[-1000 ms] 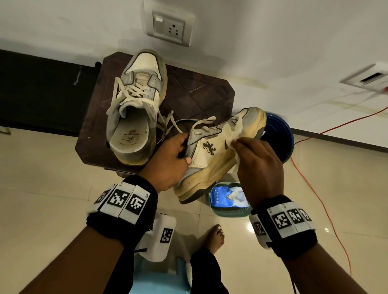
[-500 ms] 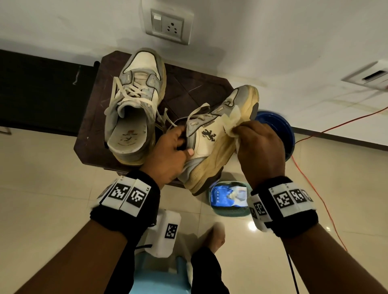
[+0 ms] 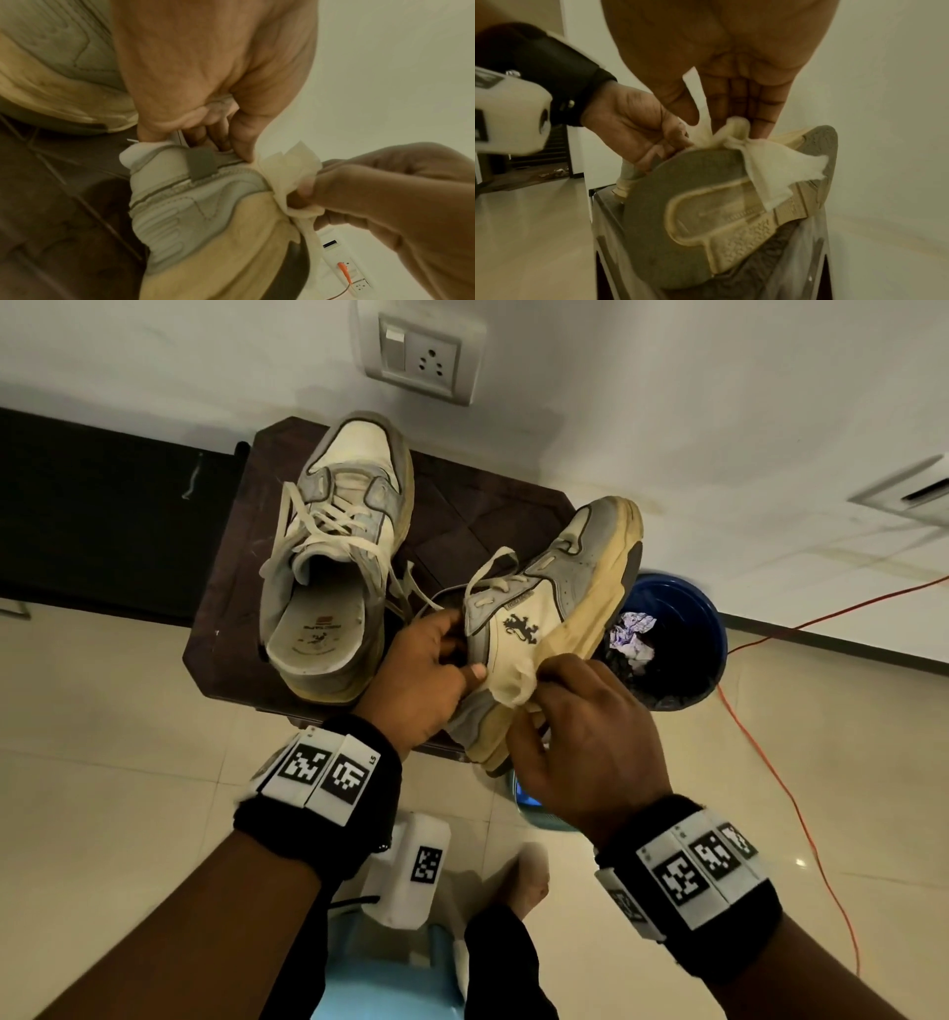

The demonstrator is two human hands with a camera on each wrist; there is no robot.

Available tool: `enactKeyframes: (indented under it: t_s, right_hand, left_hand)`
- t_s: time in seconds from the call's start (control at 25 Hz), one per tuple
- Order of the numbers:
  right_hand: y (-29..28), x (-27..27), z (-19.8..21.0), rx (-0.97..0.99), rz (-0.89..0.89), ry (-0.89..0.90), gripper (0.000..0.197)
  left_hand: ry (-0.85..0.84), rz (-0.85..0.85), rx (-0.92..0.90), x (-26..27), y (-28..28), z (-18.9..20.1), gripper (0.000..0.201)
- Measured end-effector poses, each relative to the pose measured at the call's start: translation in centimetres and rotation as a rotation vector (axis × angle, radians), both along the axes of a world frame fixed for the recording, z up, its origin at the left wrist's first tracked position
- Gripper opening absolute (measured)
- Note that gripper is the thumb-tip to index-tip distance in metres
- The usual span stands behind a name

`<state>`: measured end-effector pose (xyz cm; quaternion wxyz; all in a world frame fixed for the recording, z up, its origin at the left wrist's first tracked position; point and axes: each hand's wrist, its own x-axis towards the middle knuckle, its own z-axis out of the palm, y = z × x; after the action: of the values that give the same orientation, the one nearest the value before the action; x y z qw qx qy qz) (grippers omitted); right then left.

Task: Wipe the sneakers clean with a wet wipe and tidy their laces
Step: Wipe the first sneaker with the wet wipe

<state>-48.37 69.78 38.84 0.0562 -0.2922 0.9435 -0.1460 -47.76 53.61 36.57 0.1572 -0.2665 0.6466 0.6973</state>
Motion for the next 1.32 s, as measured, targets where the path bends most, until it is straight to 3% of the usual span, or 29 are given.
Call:
enactKeyframes:
  t_s: [0.12, 0.2, 0.28, 0.36, 0.44, 0.56, 0.68, 0.76, 0.92, 1.16, 1.32]
  right_hand:
    - [-0.3, 0.5, -0.1, 0.01, -0.082, -0.003, 0.019]
    - [-0.1, 0.5, -0.1, -0.014, -0.108, -0.013, 0.027]
    - [-0.1, 0.6, -0.1, -0.017, -0.107, -0.03, 0.036]
    - [-0.2, 0.8, 0.0, -0.031, -0.102, -0.03, 0.032]
    - [-0.1, 0.9, 0.1, -0.032, -0.115, -0.028, 0.028]
    - [0.1, 0.9, 0.0, -0.066, -0.095, -0.003, 0.023]
    - [0.2, 0.6, 0.3, -0.051, 0.005, 0.006, 0.043]
    - [0.7, -0.1, 0.5, 0.012, 0.023, 0.03, 0.038]
    - [1.1, -2.9, 0.4, 0.049, -0.113, 0.022, 0.021]
    - [-0.4, 1.6, 1.1, -0.008, 0.134, -0.006, 0.024]
    - [0.4, -1.7, 0.2, -0.012, -0.019, -0.002, 0.026]
  left_hand:
    - [-0.013, -0.041, 0.018, 0.1, -0.1, 0.2, 0.045]
    - [-0.021, -0.085, -0.066, 0.5, -0.4, 0.4, 0.034]
    - [0.009, -0.149, -0.328, 1.3, -0.7, 0.5, 0.02]
    - [0.045, -0.169, -0.612, 2.3, -0.6, 0.8, 0.02]
    - [0.068, -0.165, -0.692, 2.9, -0.2, 1.2, 0.022]
    - [0.071, -0.179, -0.694, 2.6, 0.8, 1.1, 0.024]
    - [-0.021, -0.186, -0.582, 1.2, 1.0, 1.0, 0.02]
    - [-0.027, -0.215, -0.48, 0.7, 0.8, 0.9, 0.018]
    - [0.028, -0.21, -0.364, 0.4, 0.0, 0.6, 0.02]
    - [0.067, -0.22, -0.466, -0.5, -1.1, 0.9, 0.017]
    - [-0.013, -0.306, -0.294, -0.3, -1.0, 0.5, 0.023]
